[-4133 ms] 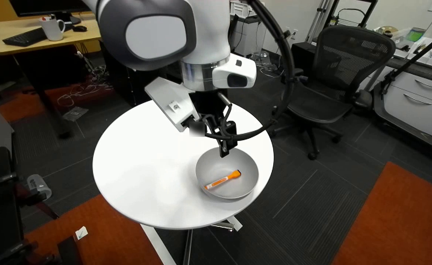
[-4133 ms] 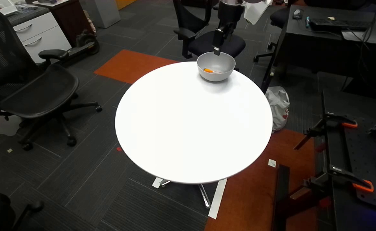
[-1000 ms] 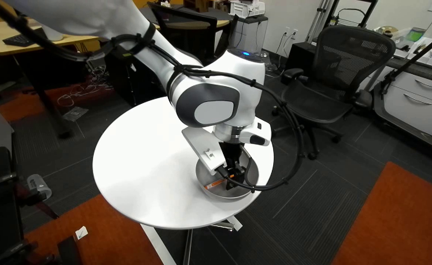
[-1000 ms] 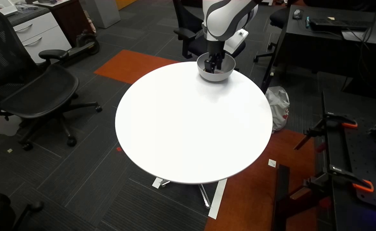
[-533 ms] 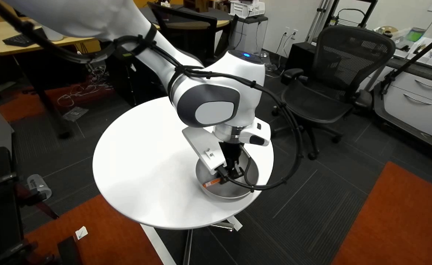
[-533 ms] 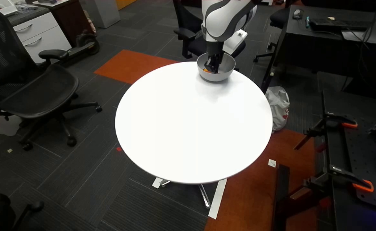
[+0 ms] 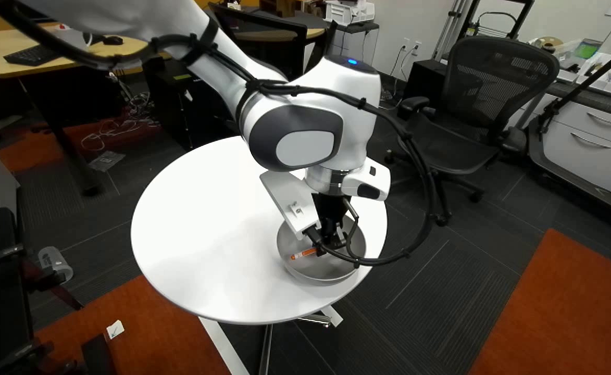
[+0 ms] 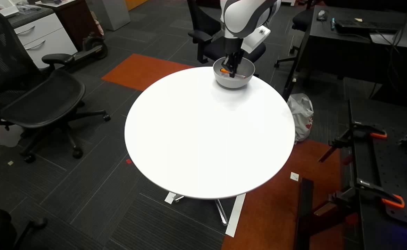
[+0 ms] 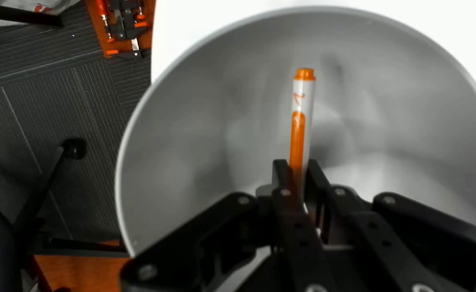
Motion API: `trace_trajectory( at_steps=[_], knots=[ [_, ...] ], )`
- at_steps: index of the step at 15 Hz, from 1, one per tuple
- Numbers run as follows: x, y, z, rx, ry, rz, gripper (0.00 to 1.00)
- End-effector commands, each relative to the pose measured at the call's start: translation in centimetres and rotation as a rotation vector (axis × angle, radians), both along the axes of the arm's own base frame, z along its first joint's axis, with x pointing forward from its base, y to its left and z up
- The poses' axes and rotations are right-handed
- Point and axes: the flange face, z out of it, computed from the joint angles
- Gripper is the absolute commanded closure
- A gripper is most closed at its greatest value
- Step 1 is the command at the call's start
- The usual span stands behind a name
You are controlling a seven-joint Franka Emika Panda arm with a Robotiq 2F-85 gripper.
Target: Remove the marker from the bowl and put it on the table
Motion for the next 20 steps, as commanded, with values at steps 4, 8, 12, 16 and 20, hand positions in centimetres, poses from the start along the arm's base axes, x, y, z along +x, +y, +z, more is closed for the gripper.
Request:
trace_trajectory(
  at_steps=[4, 8, 12, 16, 20],
  knots=[
    [-3.7, 1.7, 8.0, -0.038, -0.076, -0.016, 0.97],
    [-5.9, 4.0, 11.4, -0.071, -0.121, 0.018, 0.97],
    [-7.4, 8.0, 13.4, -0.096, -0.170, 0.064, 0.97],
    [-9.2, 12.4, 13.6, -0.104, -0.161, 0.143, 0.97],
    [-11.0, 15.7, 12.6, -0.053, -0.129, 0.233, 0.97]
  ],
)
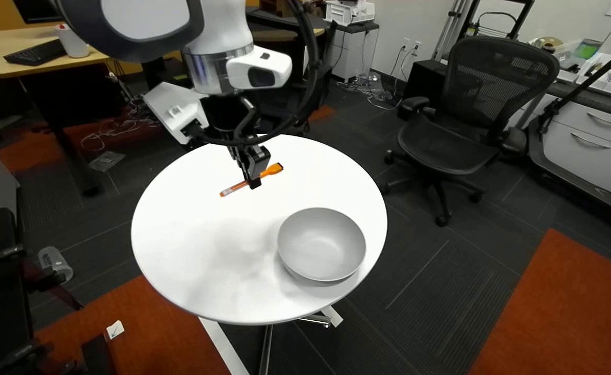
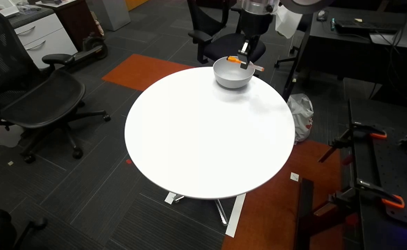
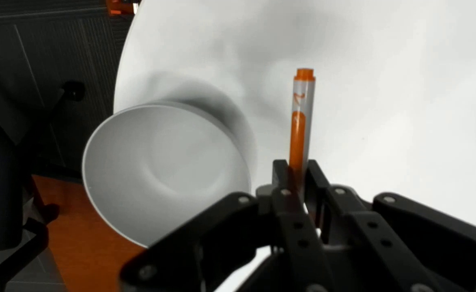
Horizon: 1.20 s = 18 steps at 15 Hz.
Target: Remove the marker from the bowl and put it on the table
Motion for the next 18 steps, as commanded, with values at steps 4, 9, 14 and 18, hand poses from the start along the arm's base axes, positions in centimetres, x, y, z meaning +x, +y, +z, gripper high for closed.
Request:
trace_trajectory(
  at_steps=[4, 9, 14, 18],
  knots=[
    [-3.4, 4.5, -2.3, 0.060, 0.033, 0.082, 0.97],
    [-4.2, 5.5, -5.6, 0.080, 0.048, 0.042, 0.97],
    [-3.3, 3.8, -8.2, 0.034, 0.035, -0.055, 0.97],
    [-2.2, 2.3, -9.8, 0.031, 0.052, -0.070, 0.97]
  ],
)
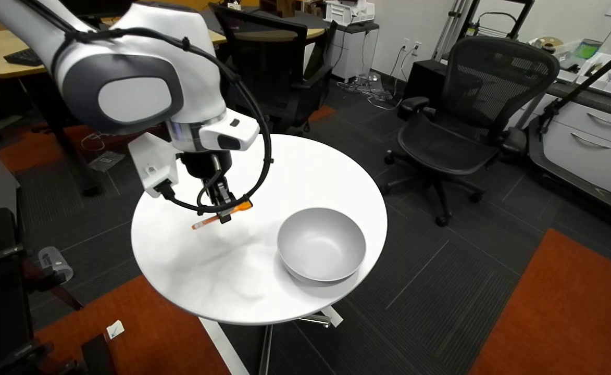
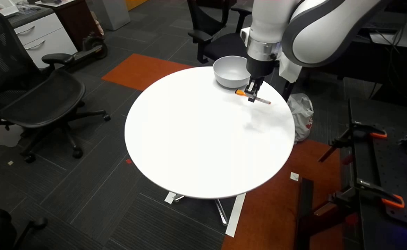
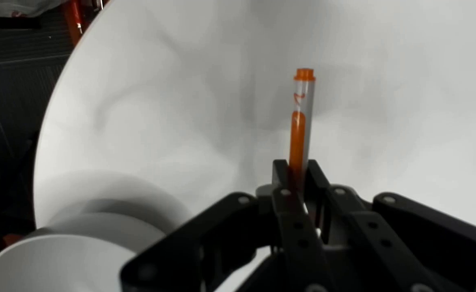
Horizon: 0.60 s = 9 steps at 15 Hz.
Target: Remove the marker from the bowl and put it on the table
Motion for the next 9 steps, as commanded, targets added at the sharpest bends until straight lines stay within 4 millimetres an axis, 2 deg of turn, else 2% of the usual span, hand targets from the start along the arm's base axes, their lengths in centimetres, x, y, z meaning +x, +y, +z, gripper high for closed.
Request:
trace_trajectory(
  at_steps=[1, 2, 3, 9],
  knots=[
    [1.58, -0.87, -0.85, -0.014, -0.007, -0.022, 0.97],
    [1.82, -1.00, -1.02, -0.014, 0.001, -0.023, 0.63],
    [2.05, -1.06, -1.16, -0.015, 0.002, -0.021, 0.62],
    [2.40, -1.38, -1.03, -0.026, -0.011, -0.037, 0.18]
  ],
)
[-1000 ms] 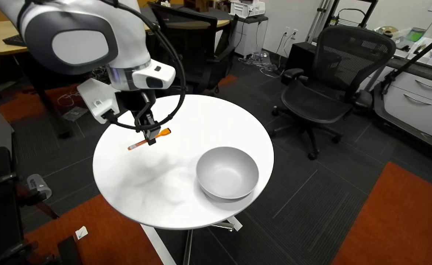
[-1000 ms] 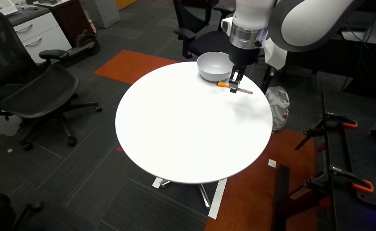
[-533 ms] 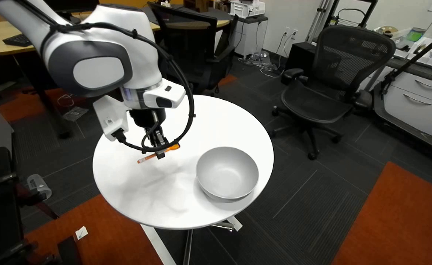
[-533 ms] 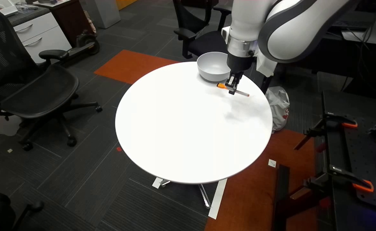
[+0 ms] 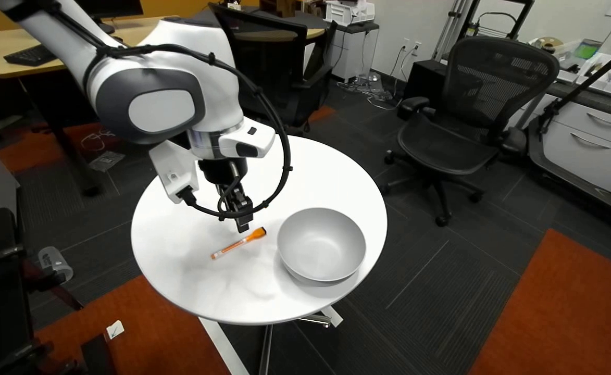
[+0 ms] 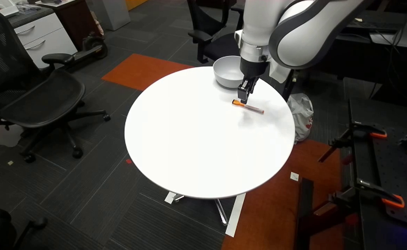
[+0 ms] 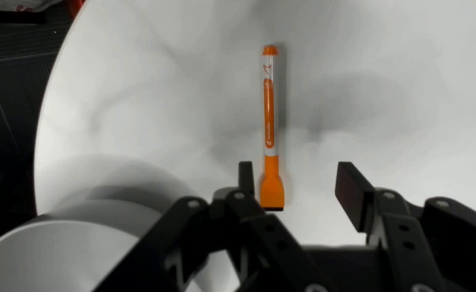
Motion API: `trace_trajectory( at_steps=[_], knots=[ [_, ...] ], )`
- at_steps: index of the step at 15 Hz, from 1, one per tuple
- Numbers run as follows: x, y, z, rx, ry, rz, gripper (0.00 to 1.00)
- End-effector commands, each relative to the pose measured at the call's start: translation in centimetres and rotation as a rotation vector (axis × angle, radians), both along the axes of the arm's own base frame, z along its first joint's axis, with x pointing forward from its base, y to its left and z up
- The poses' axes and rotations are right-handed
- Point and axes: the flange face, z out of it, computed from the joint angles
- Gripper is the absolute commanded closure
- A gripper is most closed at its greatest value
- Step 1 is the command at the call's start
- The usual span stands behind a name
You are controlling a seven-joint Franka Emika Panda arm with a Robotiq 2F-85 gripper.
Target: Remove the marker from the bowl and put it on the table
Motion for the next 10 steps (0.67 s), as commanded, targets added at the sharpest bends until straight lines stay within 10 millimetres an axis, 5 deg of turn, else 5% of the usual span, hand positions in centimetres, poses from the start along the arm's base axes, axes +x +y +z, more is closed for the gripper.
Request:
trace_trajectory(
  at_steps=[1, 3, 10],
  knots=[
    [0.34, -0.12, 0.41, -0.011, -0.010, -0.024, 0.12],
    [0.32, -0.18, 0.43, -0.013, -0.010, -0.025, 0.00],
    [0.04, -0.32, 0.03, -0.002, 0.001, -0.004, 0.00]
  ],
)
